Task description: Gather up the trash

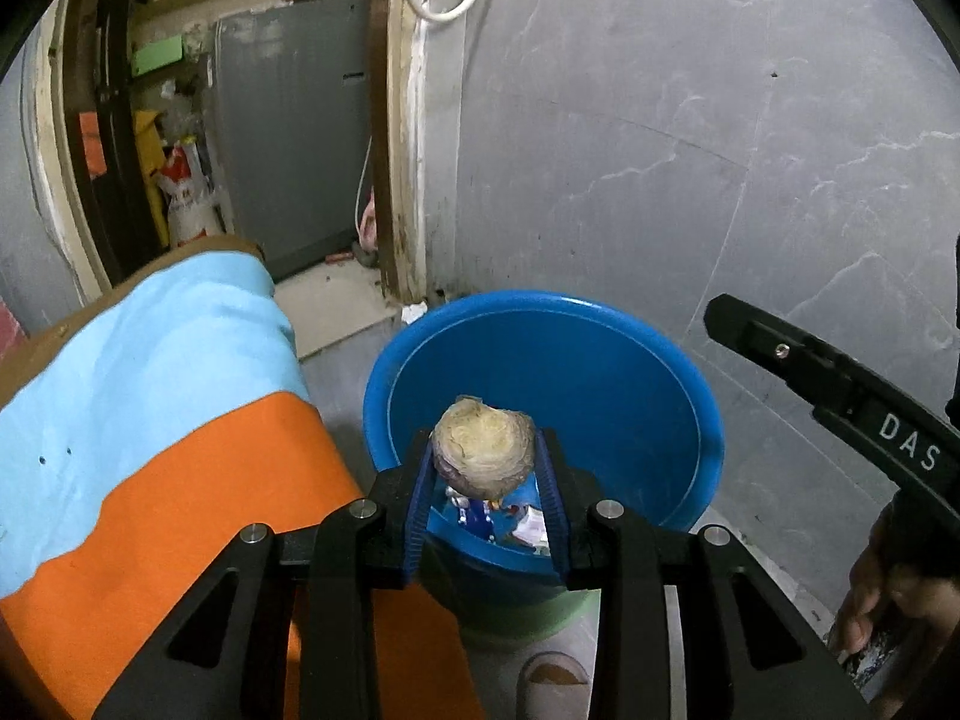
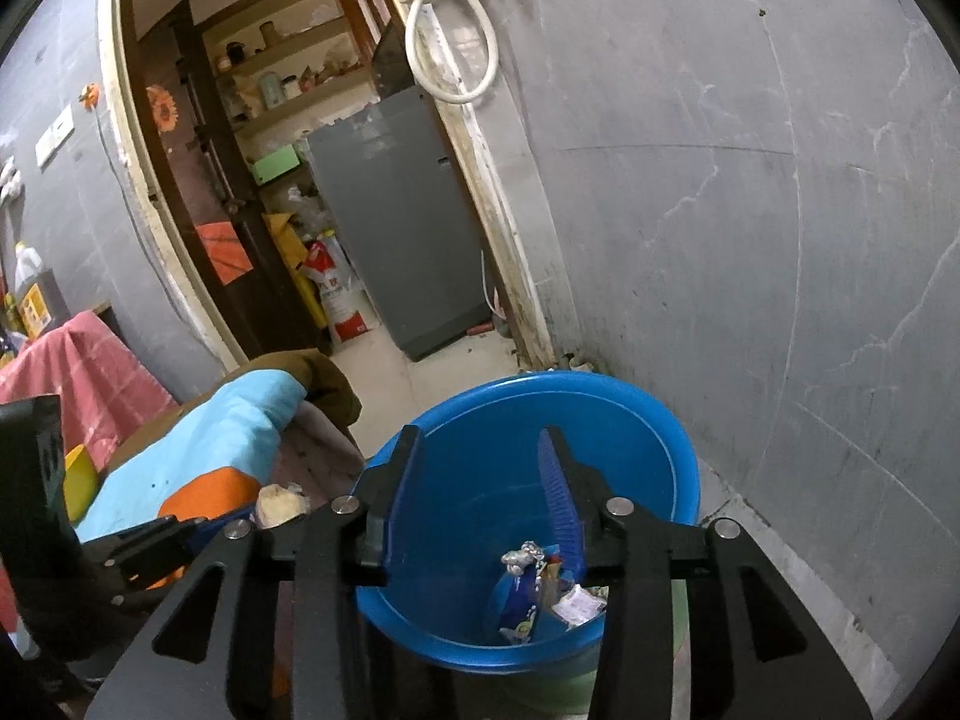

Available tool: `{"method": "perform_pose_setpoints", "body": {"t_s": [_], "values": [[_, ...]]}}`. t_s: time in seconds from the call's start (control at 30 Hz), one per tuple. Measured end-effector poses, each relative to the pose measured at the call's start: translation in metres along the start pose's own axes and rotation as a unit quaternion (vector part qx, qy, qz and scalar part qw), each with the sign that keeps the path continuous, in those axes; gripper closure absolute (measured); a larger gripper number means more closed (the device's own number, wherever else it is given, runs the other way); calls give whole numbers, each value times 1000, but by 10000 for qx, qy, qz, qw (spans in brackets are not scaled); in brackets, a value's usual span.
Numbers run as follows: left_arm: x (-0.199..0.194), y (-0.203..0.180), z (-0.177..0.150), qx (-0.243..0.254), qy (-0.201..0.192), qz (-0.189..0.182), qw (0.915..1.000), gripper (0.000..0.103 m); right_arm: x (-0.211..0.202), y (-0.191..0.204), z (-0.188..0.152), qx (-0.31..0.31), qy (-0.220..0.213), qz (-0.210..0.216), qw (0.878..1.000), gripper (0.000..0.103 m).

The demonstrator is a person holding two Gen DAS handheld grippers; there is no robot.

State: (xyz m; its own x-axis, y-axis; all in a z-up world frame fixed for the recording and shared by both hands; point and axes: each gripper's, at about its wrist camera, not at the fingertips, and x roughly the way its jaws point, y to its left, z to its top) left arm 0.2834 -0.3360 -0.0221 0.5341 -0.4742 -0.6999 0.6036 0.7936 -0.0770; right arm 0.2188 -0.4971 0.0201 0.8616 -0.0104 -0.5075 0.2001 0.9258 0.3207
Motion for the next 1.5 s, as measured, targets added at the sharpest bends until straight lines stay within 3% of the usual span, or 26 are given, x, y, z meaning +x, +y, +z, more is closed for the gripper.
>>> {"method": "perform_pose_setpoints", "body": {"t_s": [0.17, 0.5, 1.0, 1.13, 1.33, 1.43, 1.5], "values": [[-3, 2, 0, -104, -41, -50, 9999, 62, 0, 0, 0, 28, 15, -24, 10000, 64], [-14, 2, -1, -255, -150, 5, 9996, 58, -2, 1, 0, 46, -56, -74, 9999, 59], [-50, 21, 6, -582, -654, 431, 9952, 35, -9, 7, 3, -37, -200, -105, 9997, 50], [-65, 27, 5, -662, -840, 509, 9930, 24, -13, 11, 3, -87, -268, -145, 9995, 35], [-88, 33, 0, -703, -1039, 621, 9902, 21, -26, 18, 4, -266, -408, -180, 9987, 23], [-104, 39, -4, -755, -1168, 667, 9880, 6, -35, 22, 4, -321, -481, -218, 9981, 17], [-118, 43, -10, -815, -1403, 672, 9845, 6, -43, 27, 3, -375, -568, -235, 9974, 10]]}}
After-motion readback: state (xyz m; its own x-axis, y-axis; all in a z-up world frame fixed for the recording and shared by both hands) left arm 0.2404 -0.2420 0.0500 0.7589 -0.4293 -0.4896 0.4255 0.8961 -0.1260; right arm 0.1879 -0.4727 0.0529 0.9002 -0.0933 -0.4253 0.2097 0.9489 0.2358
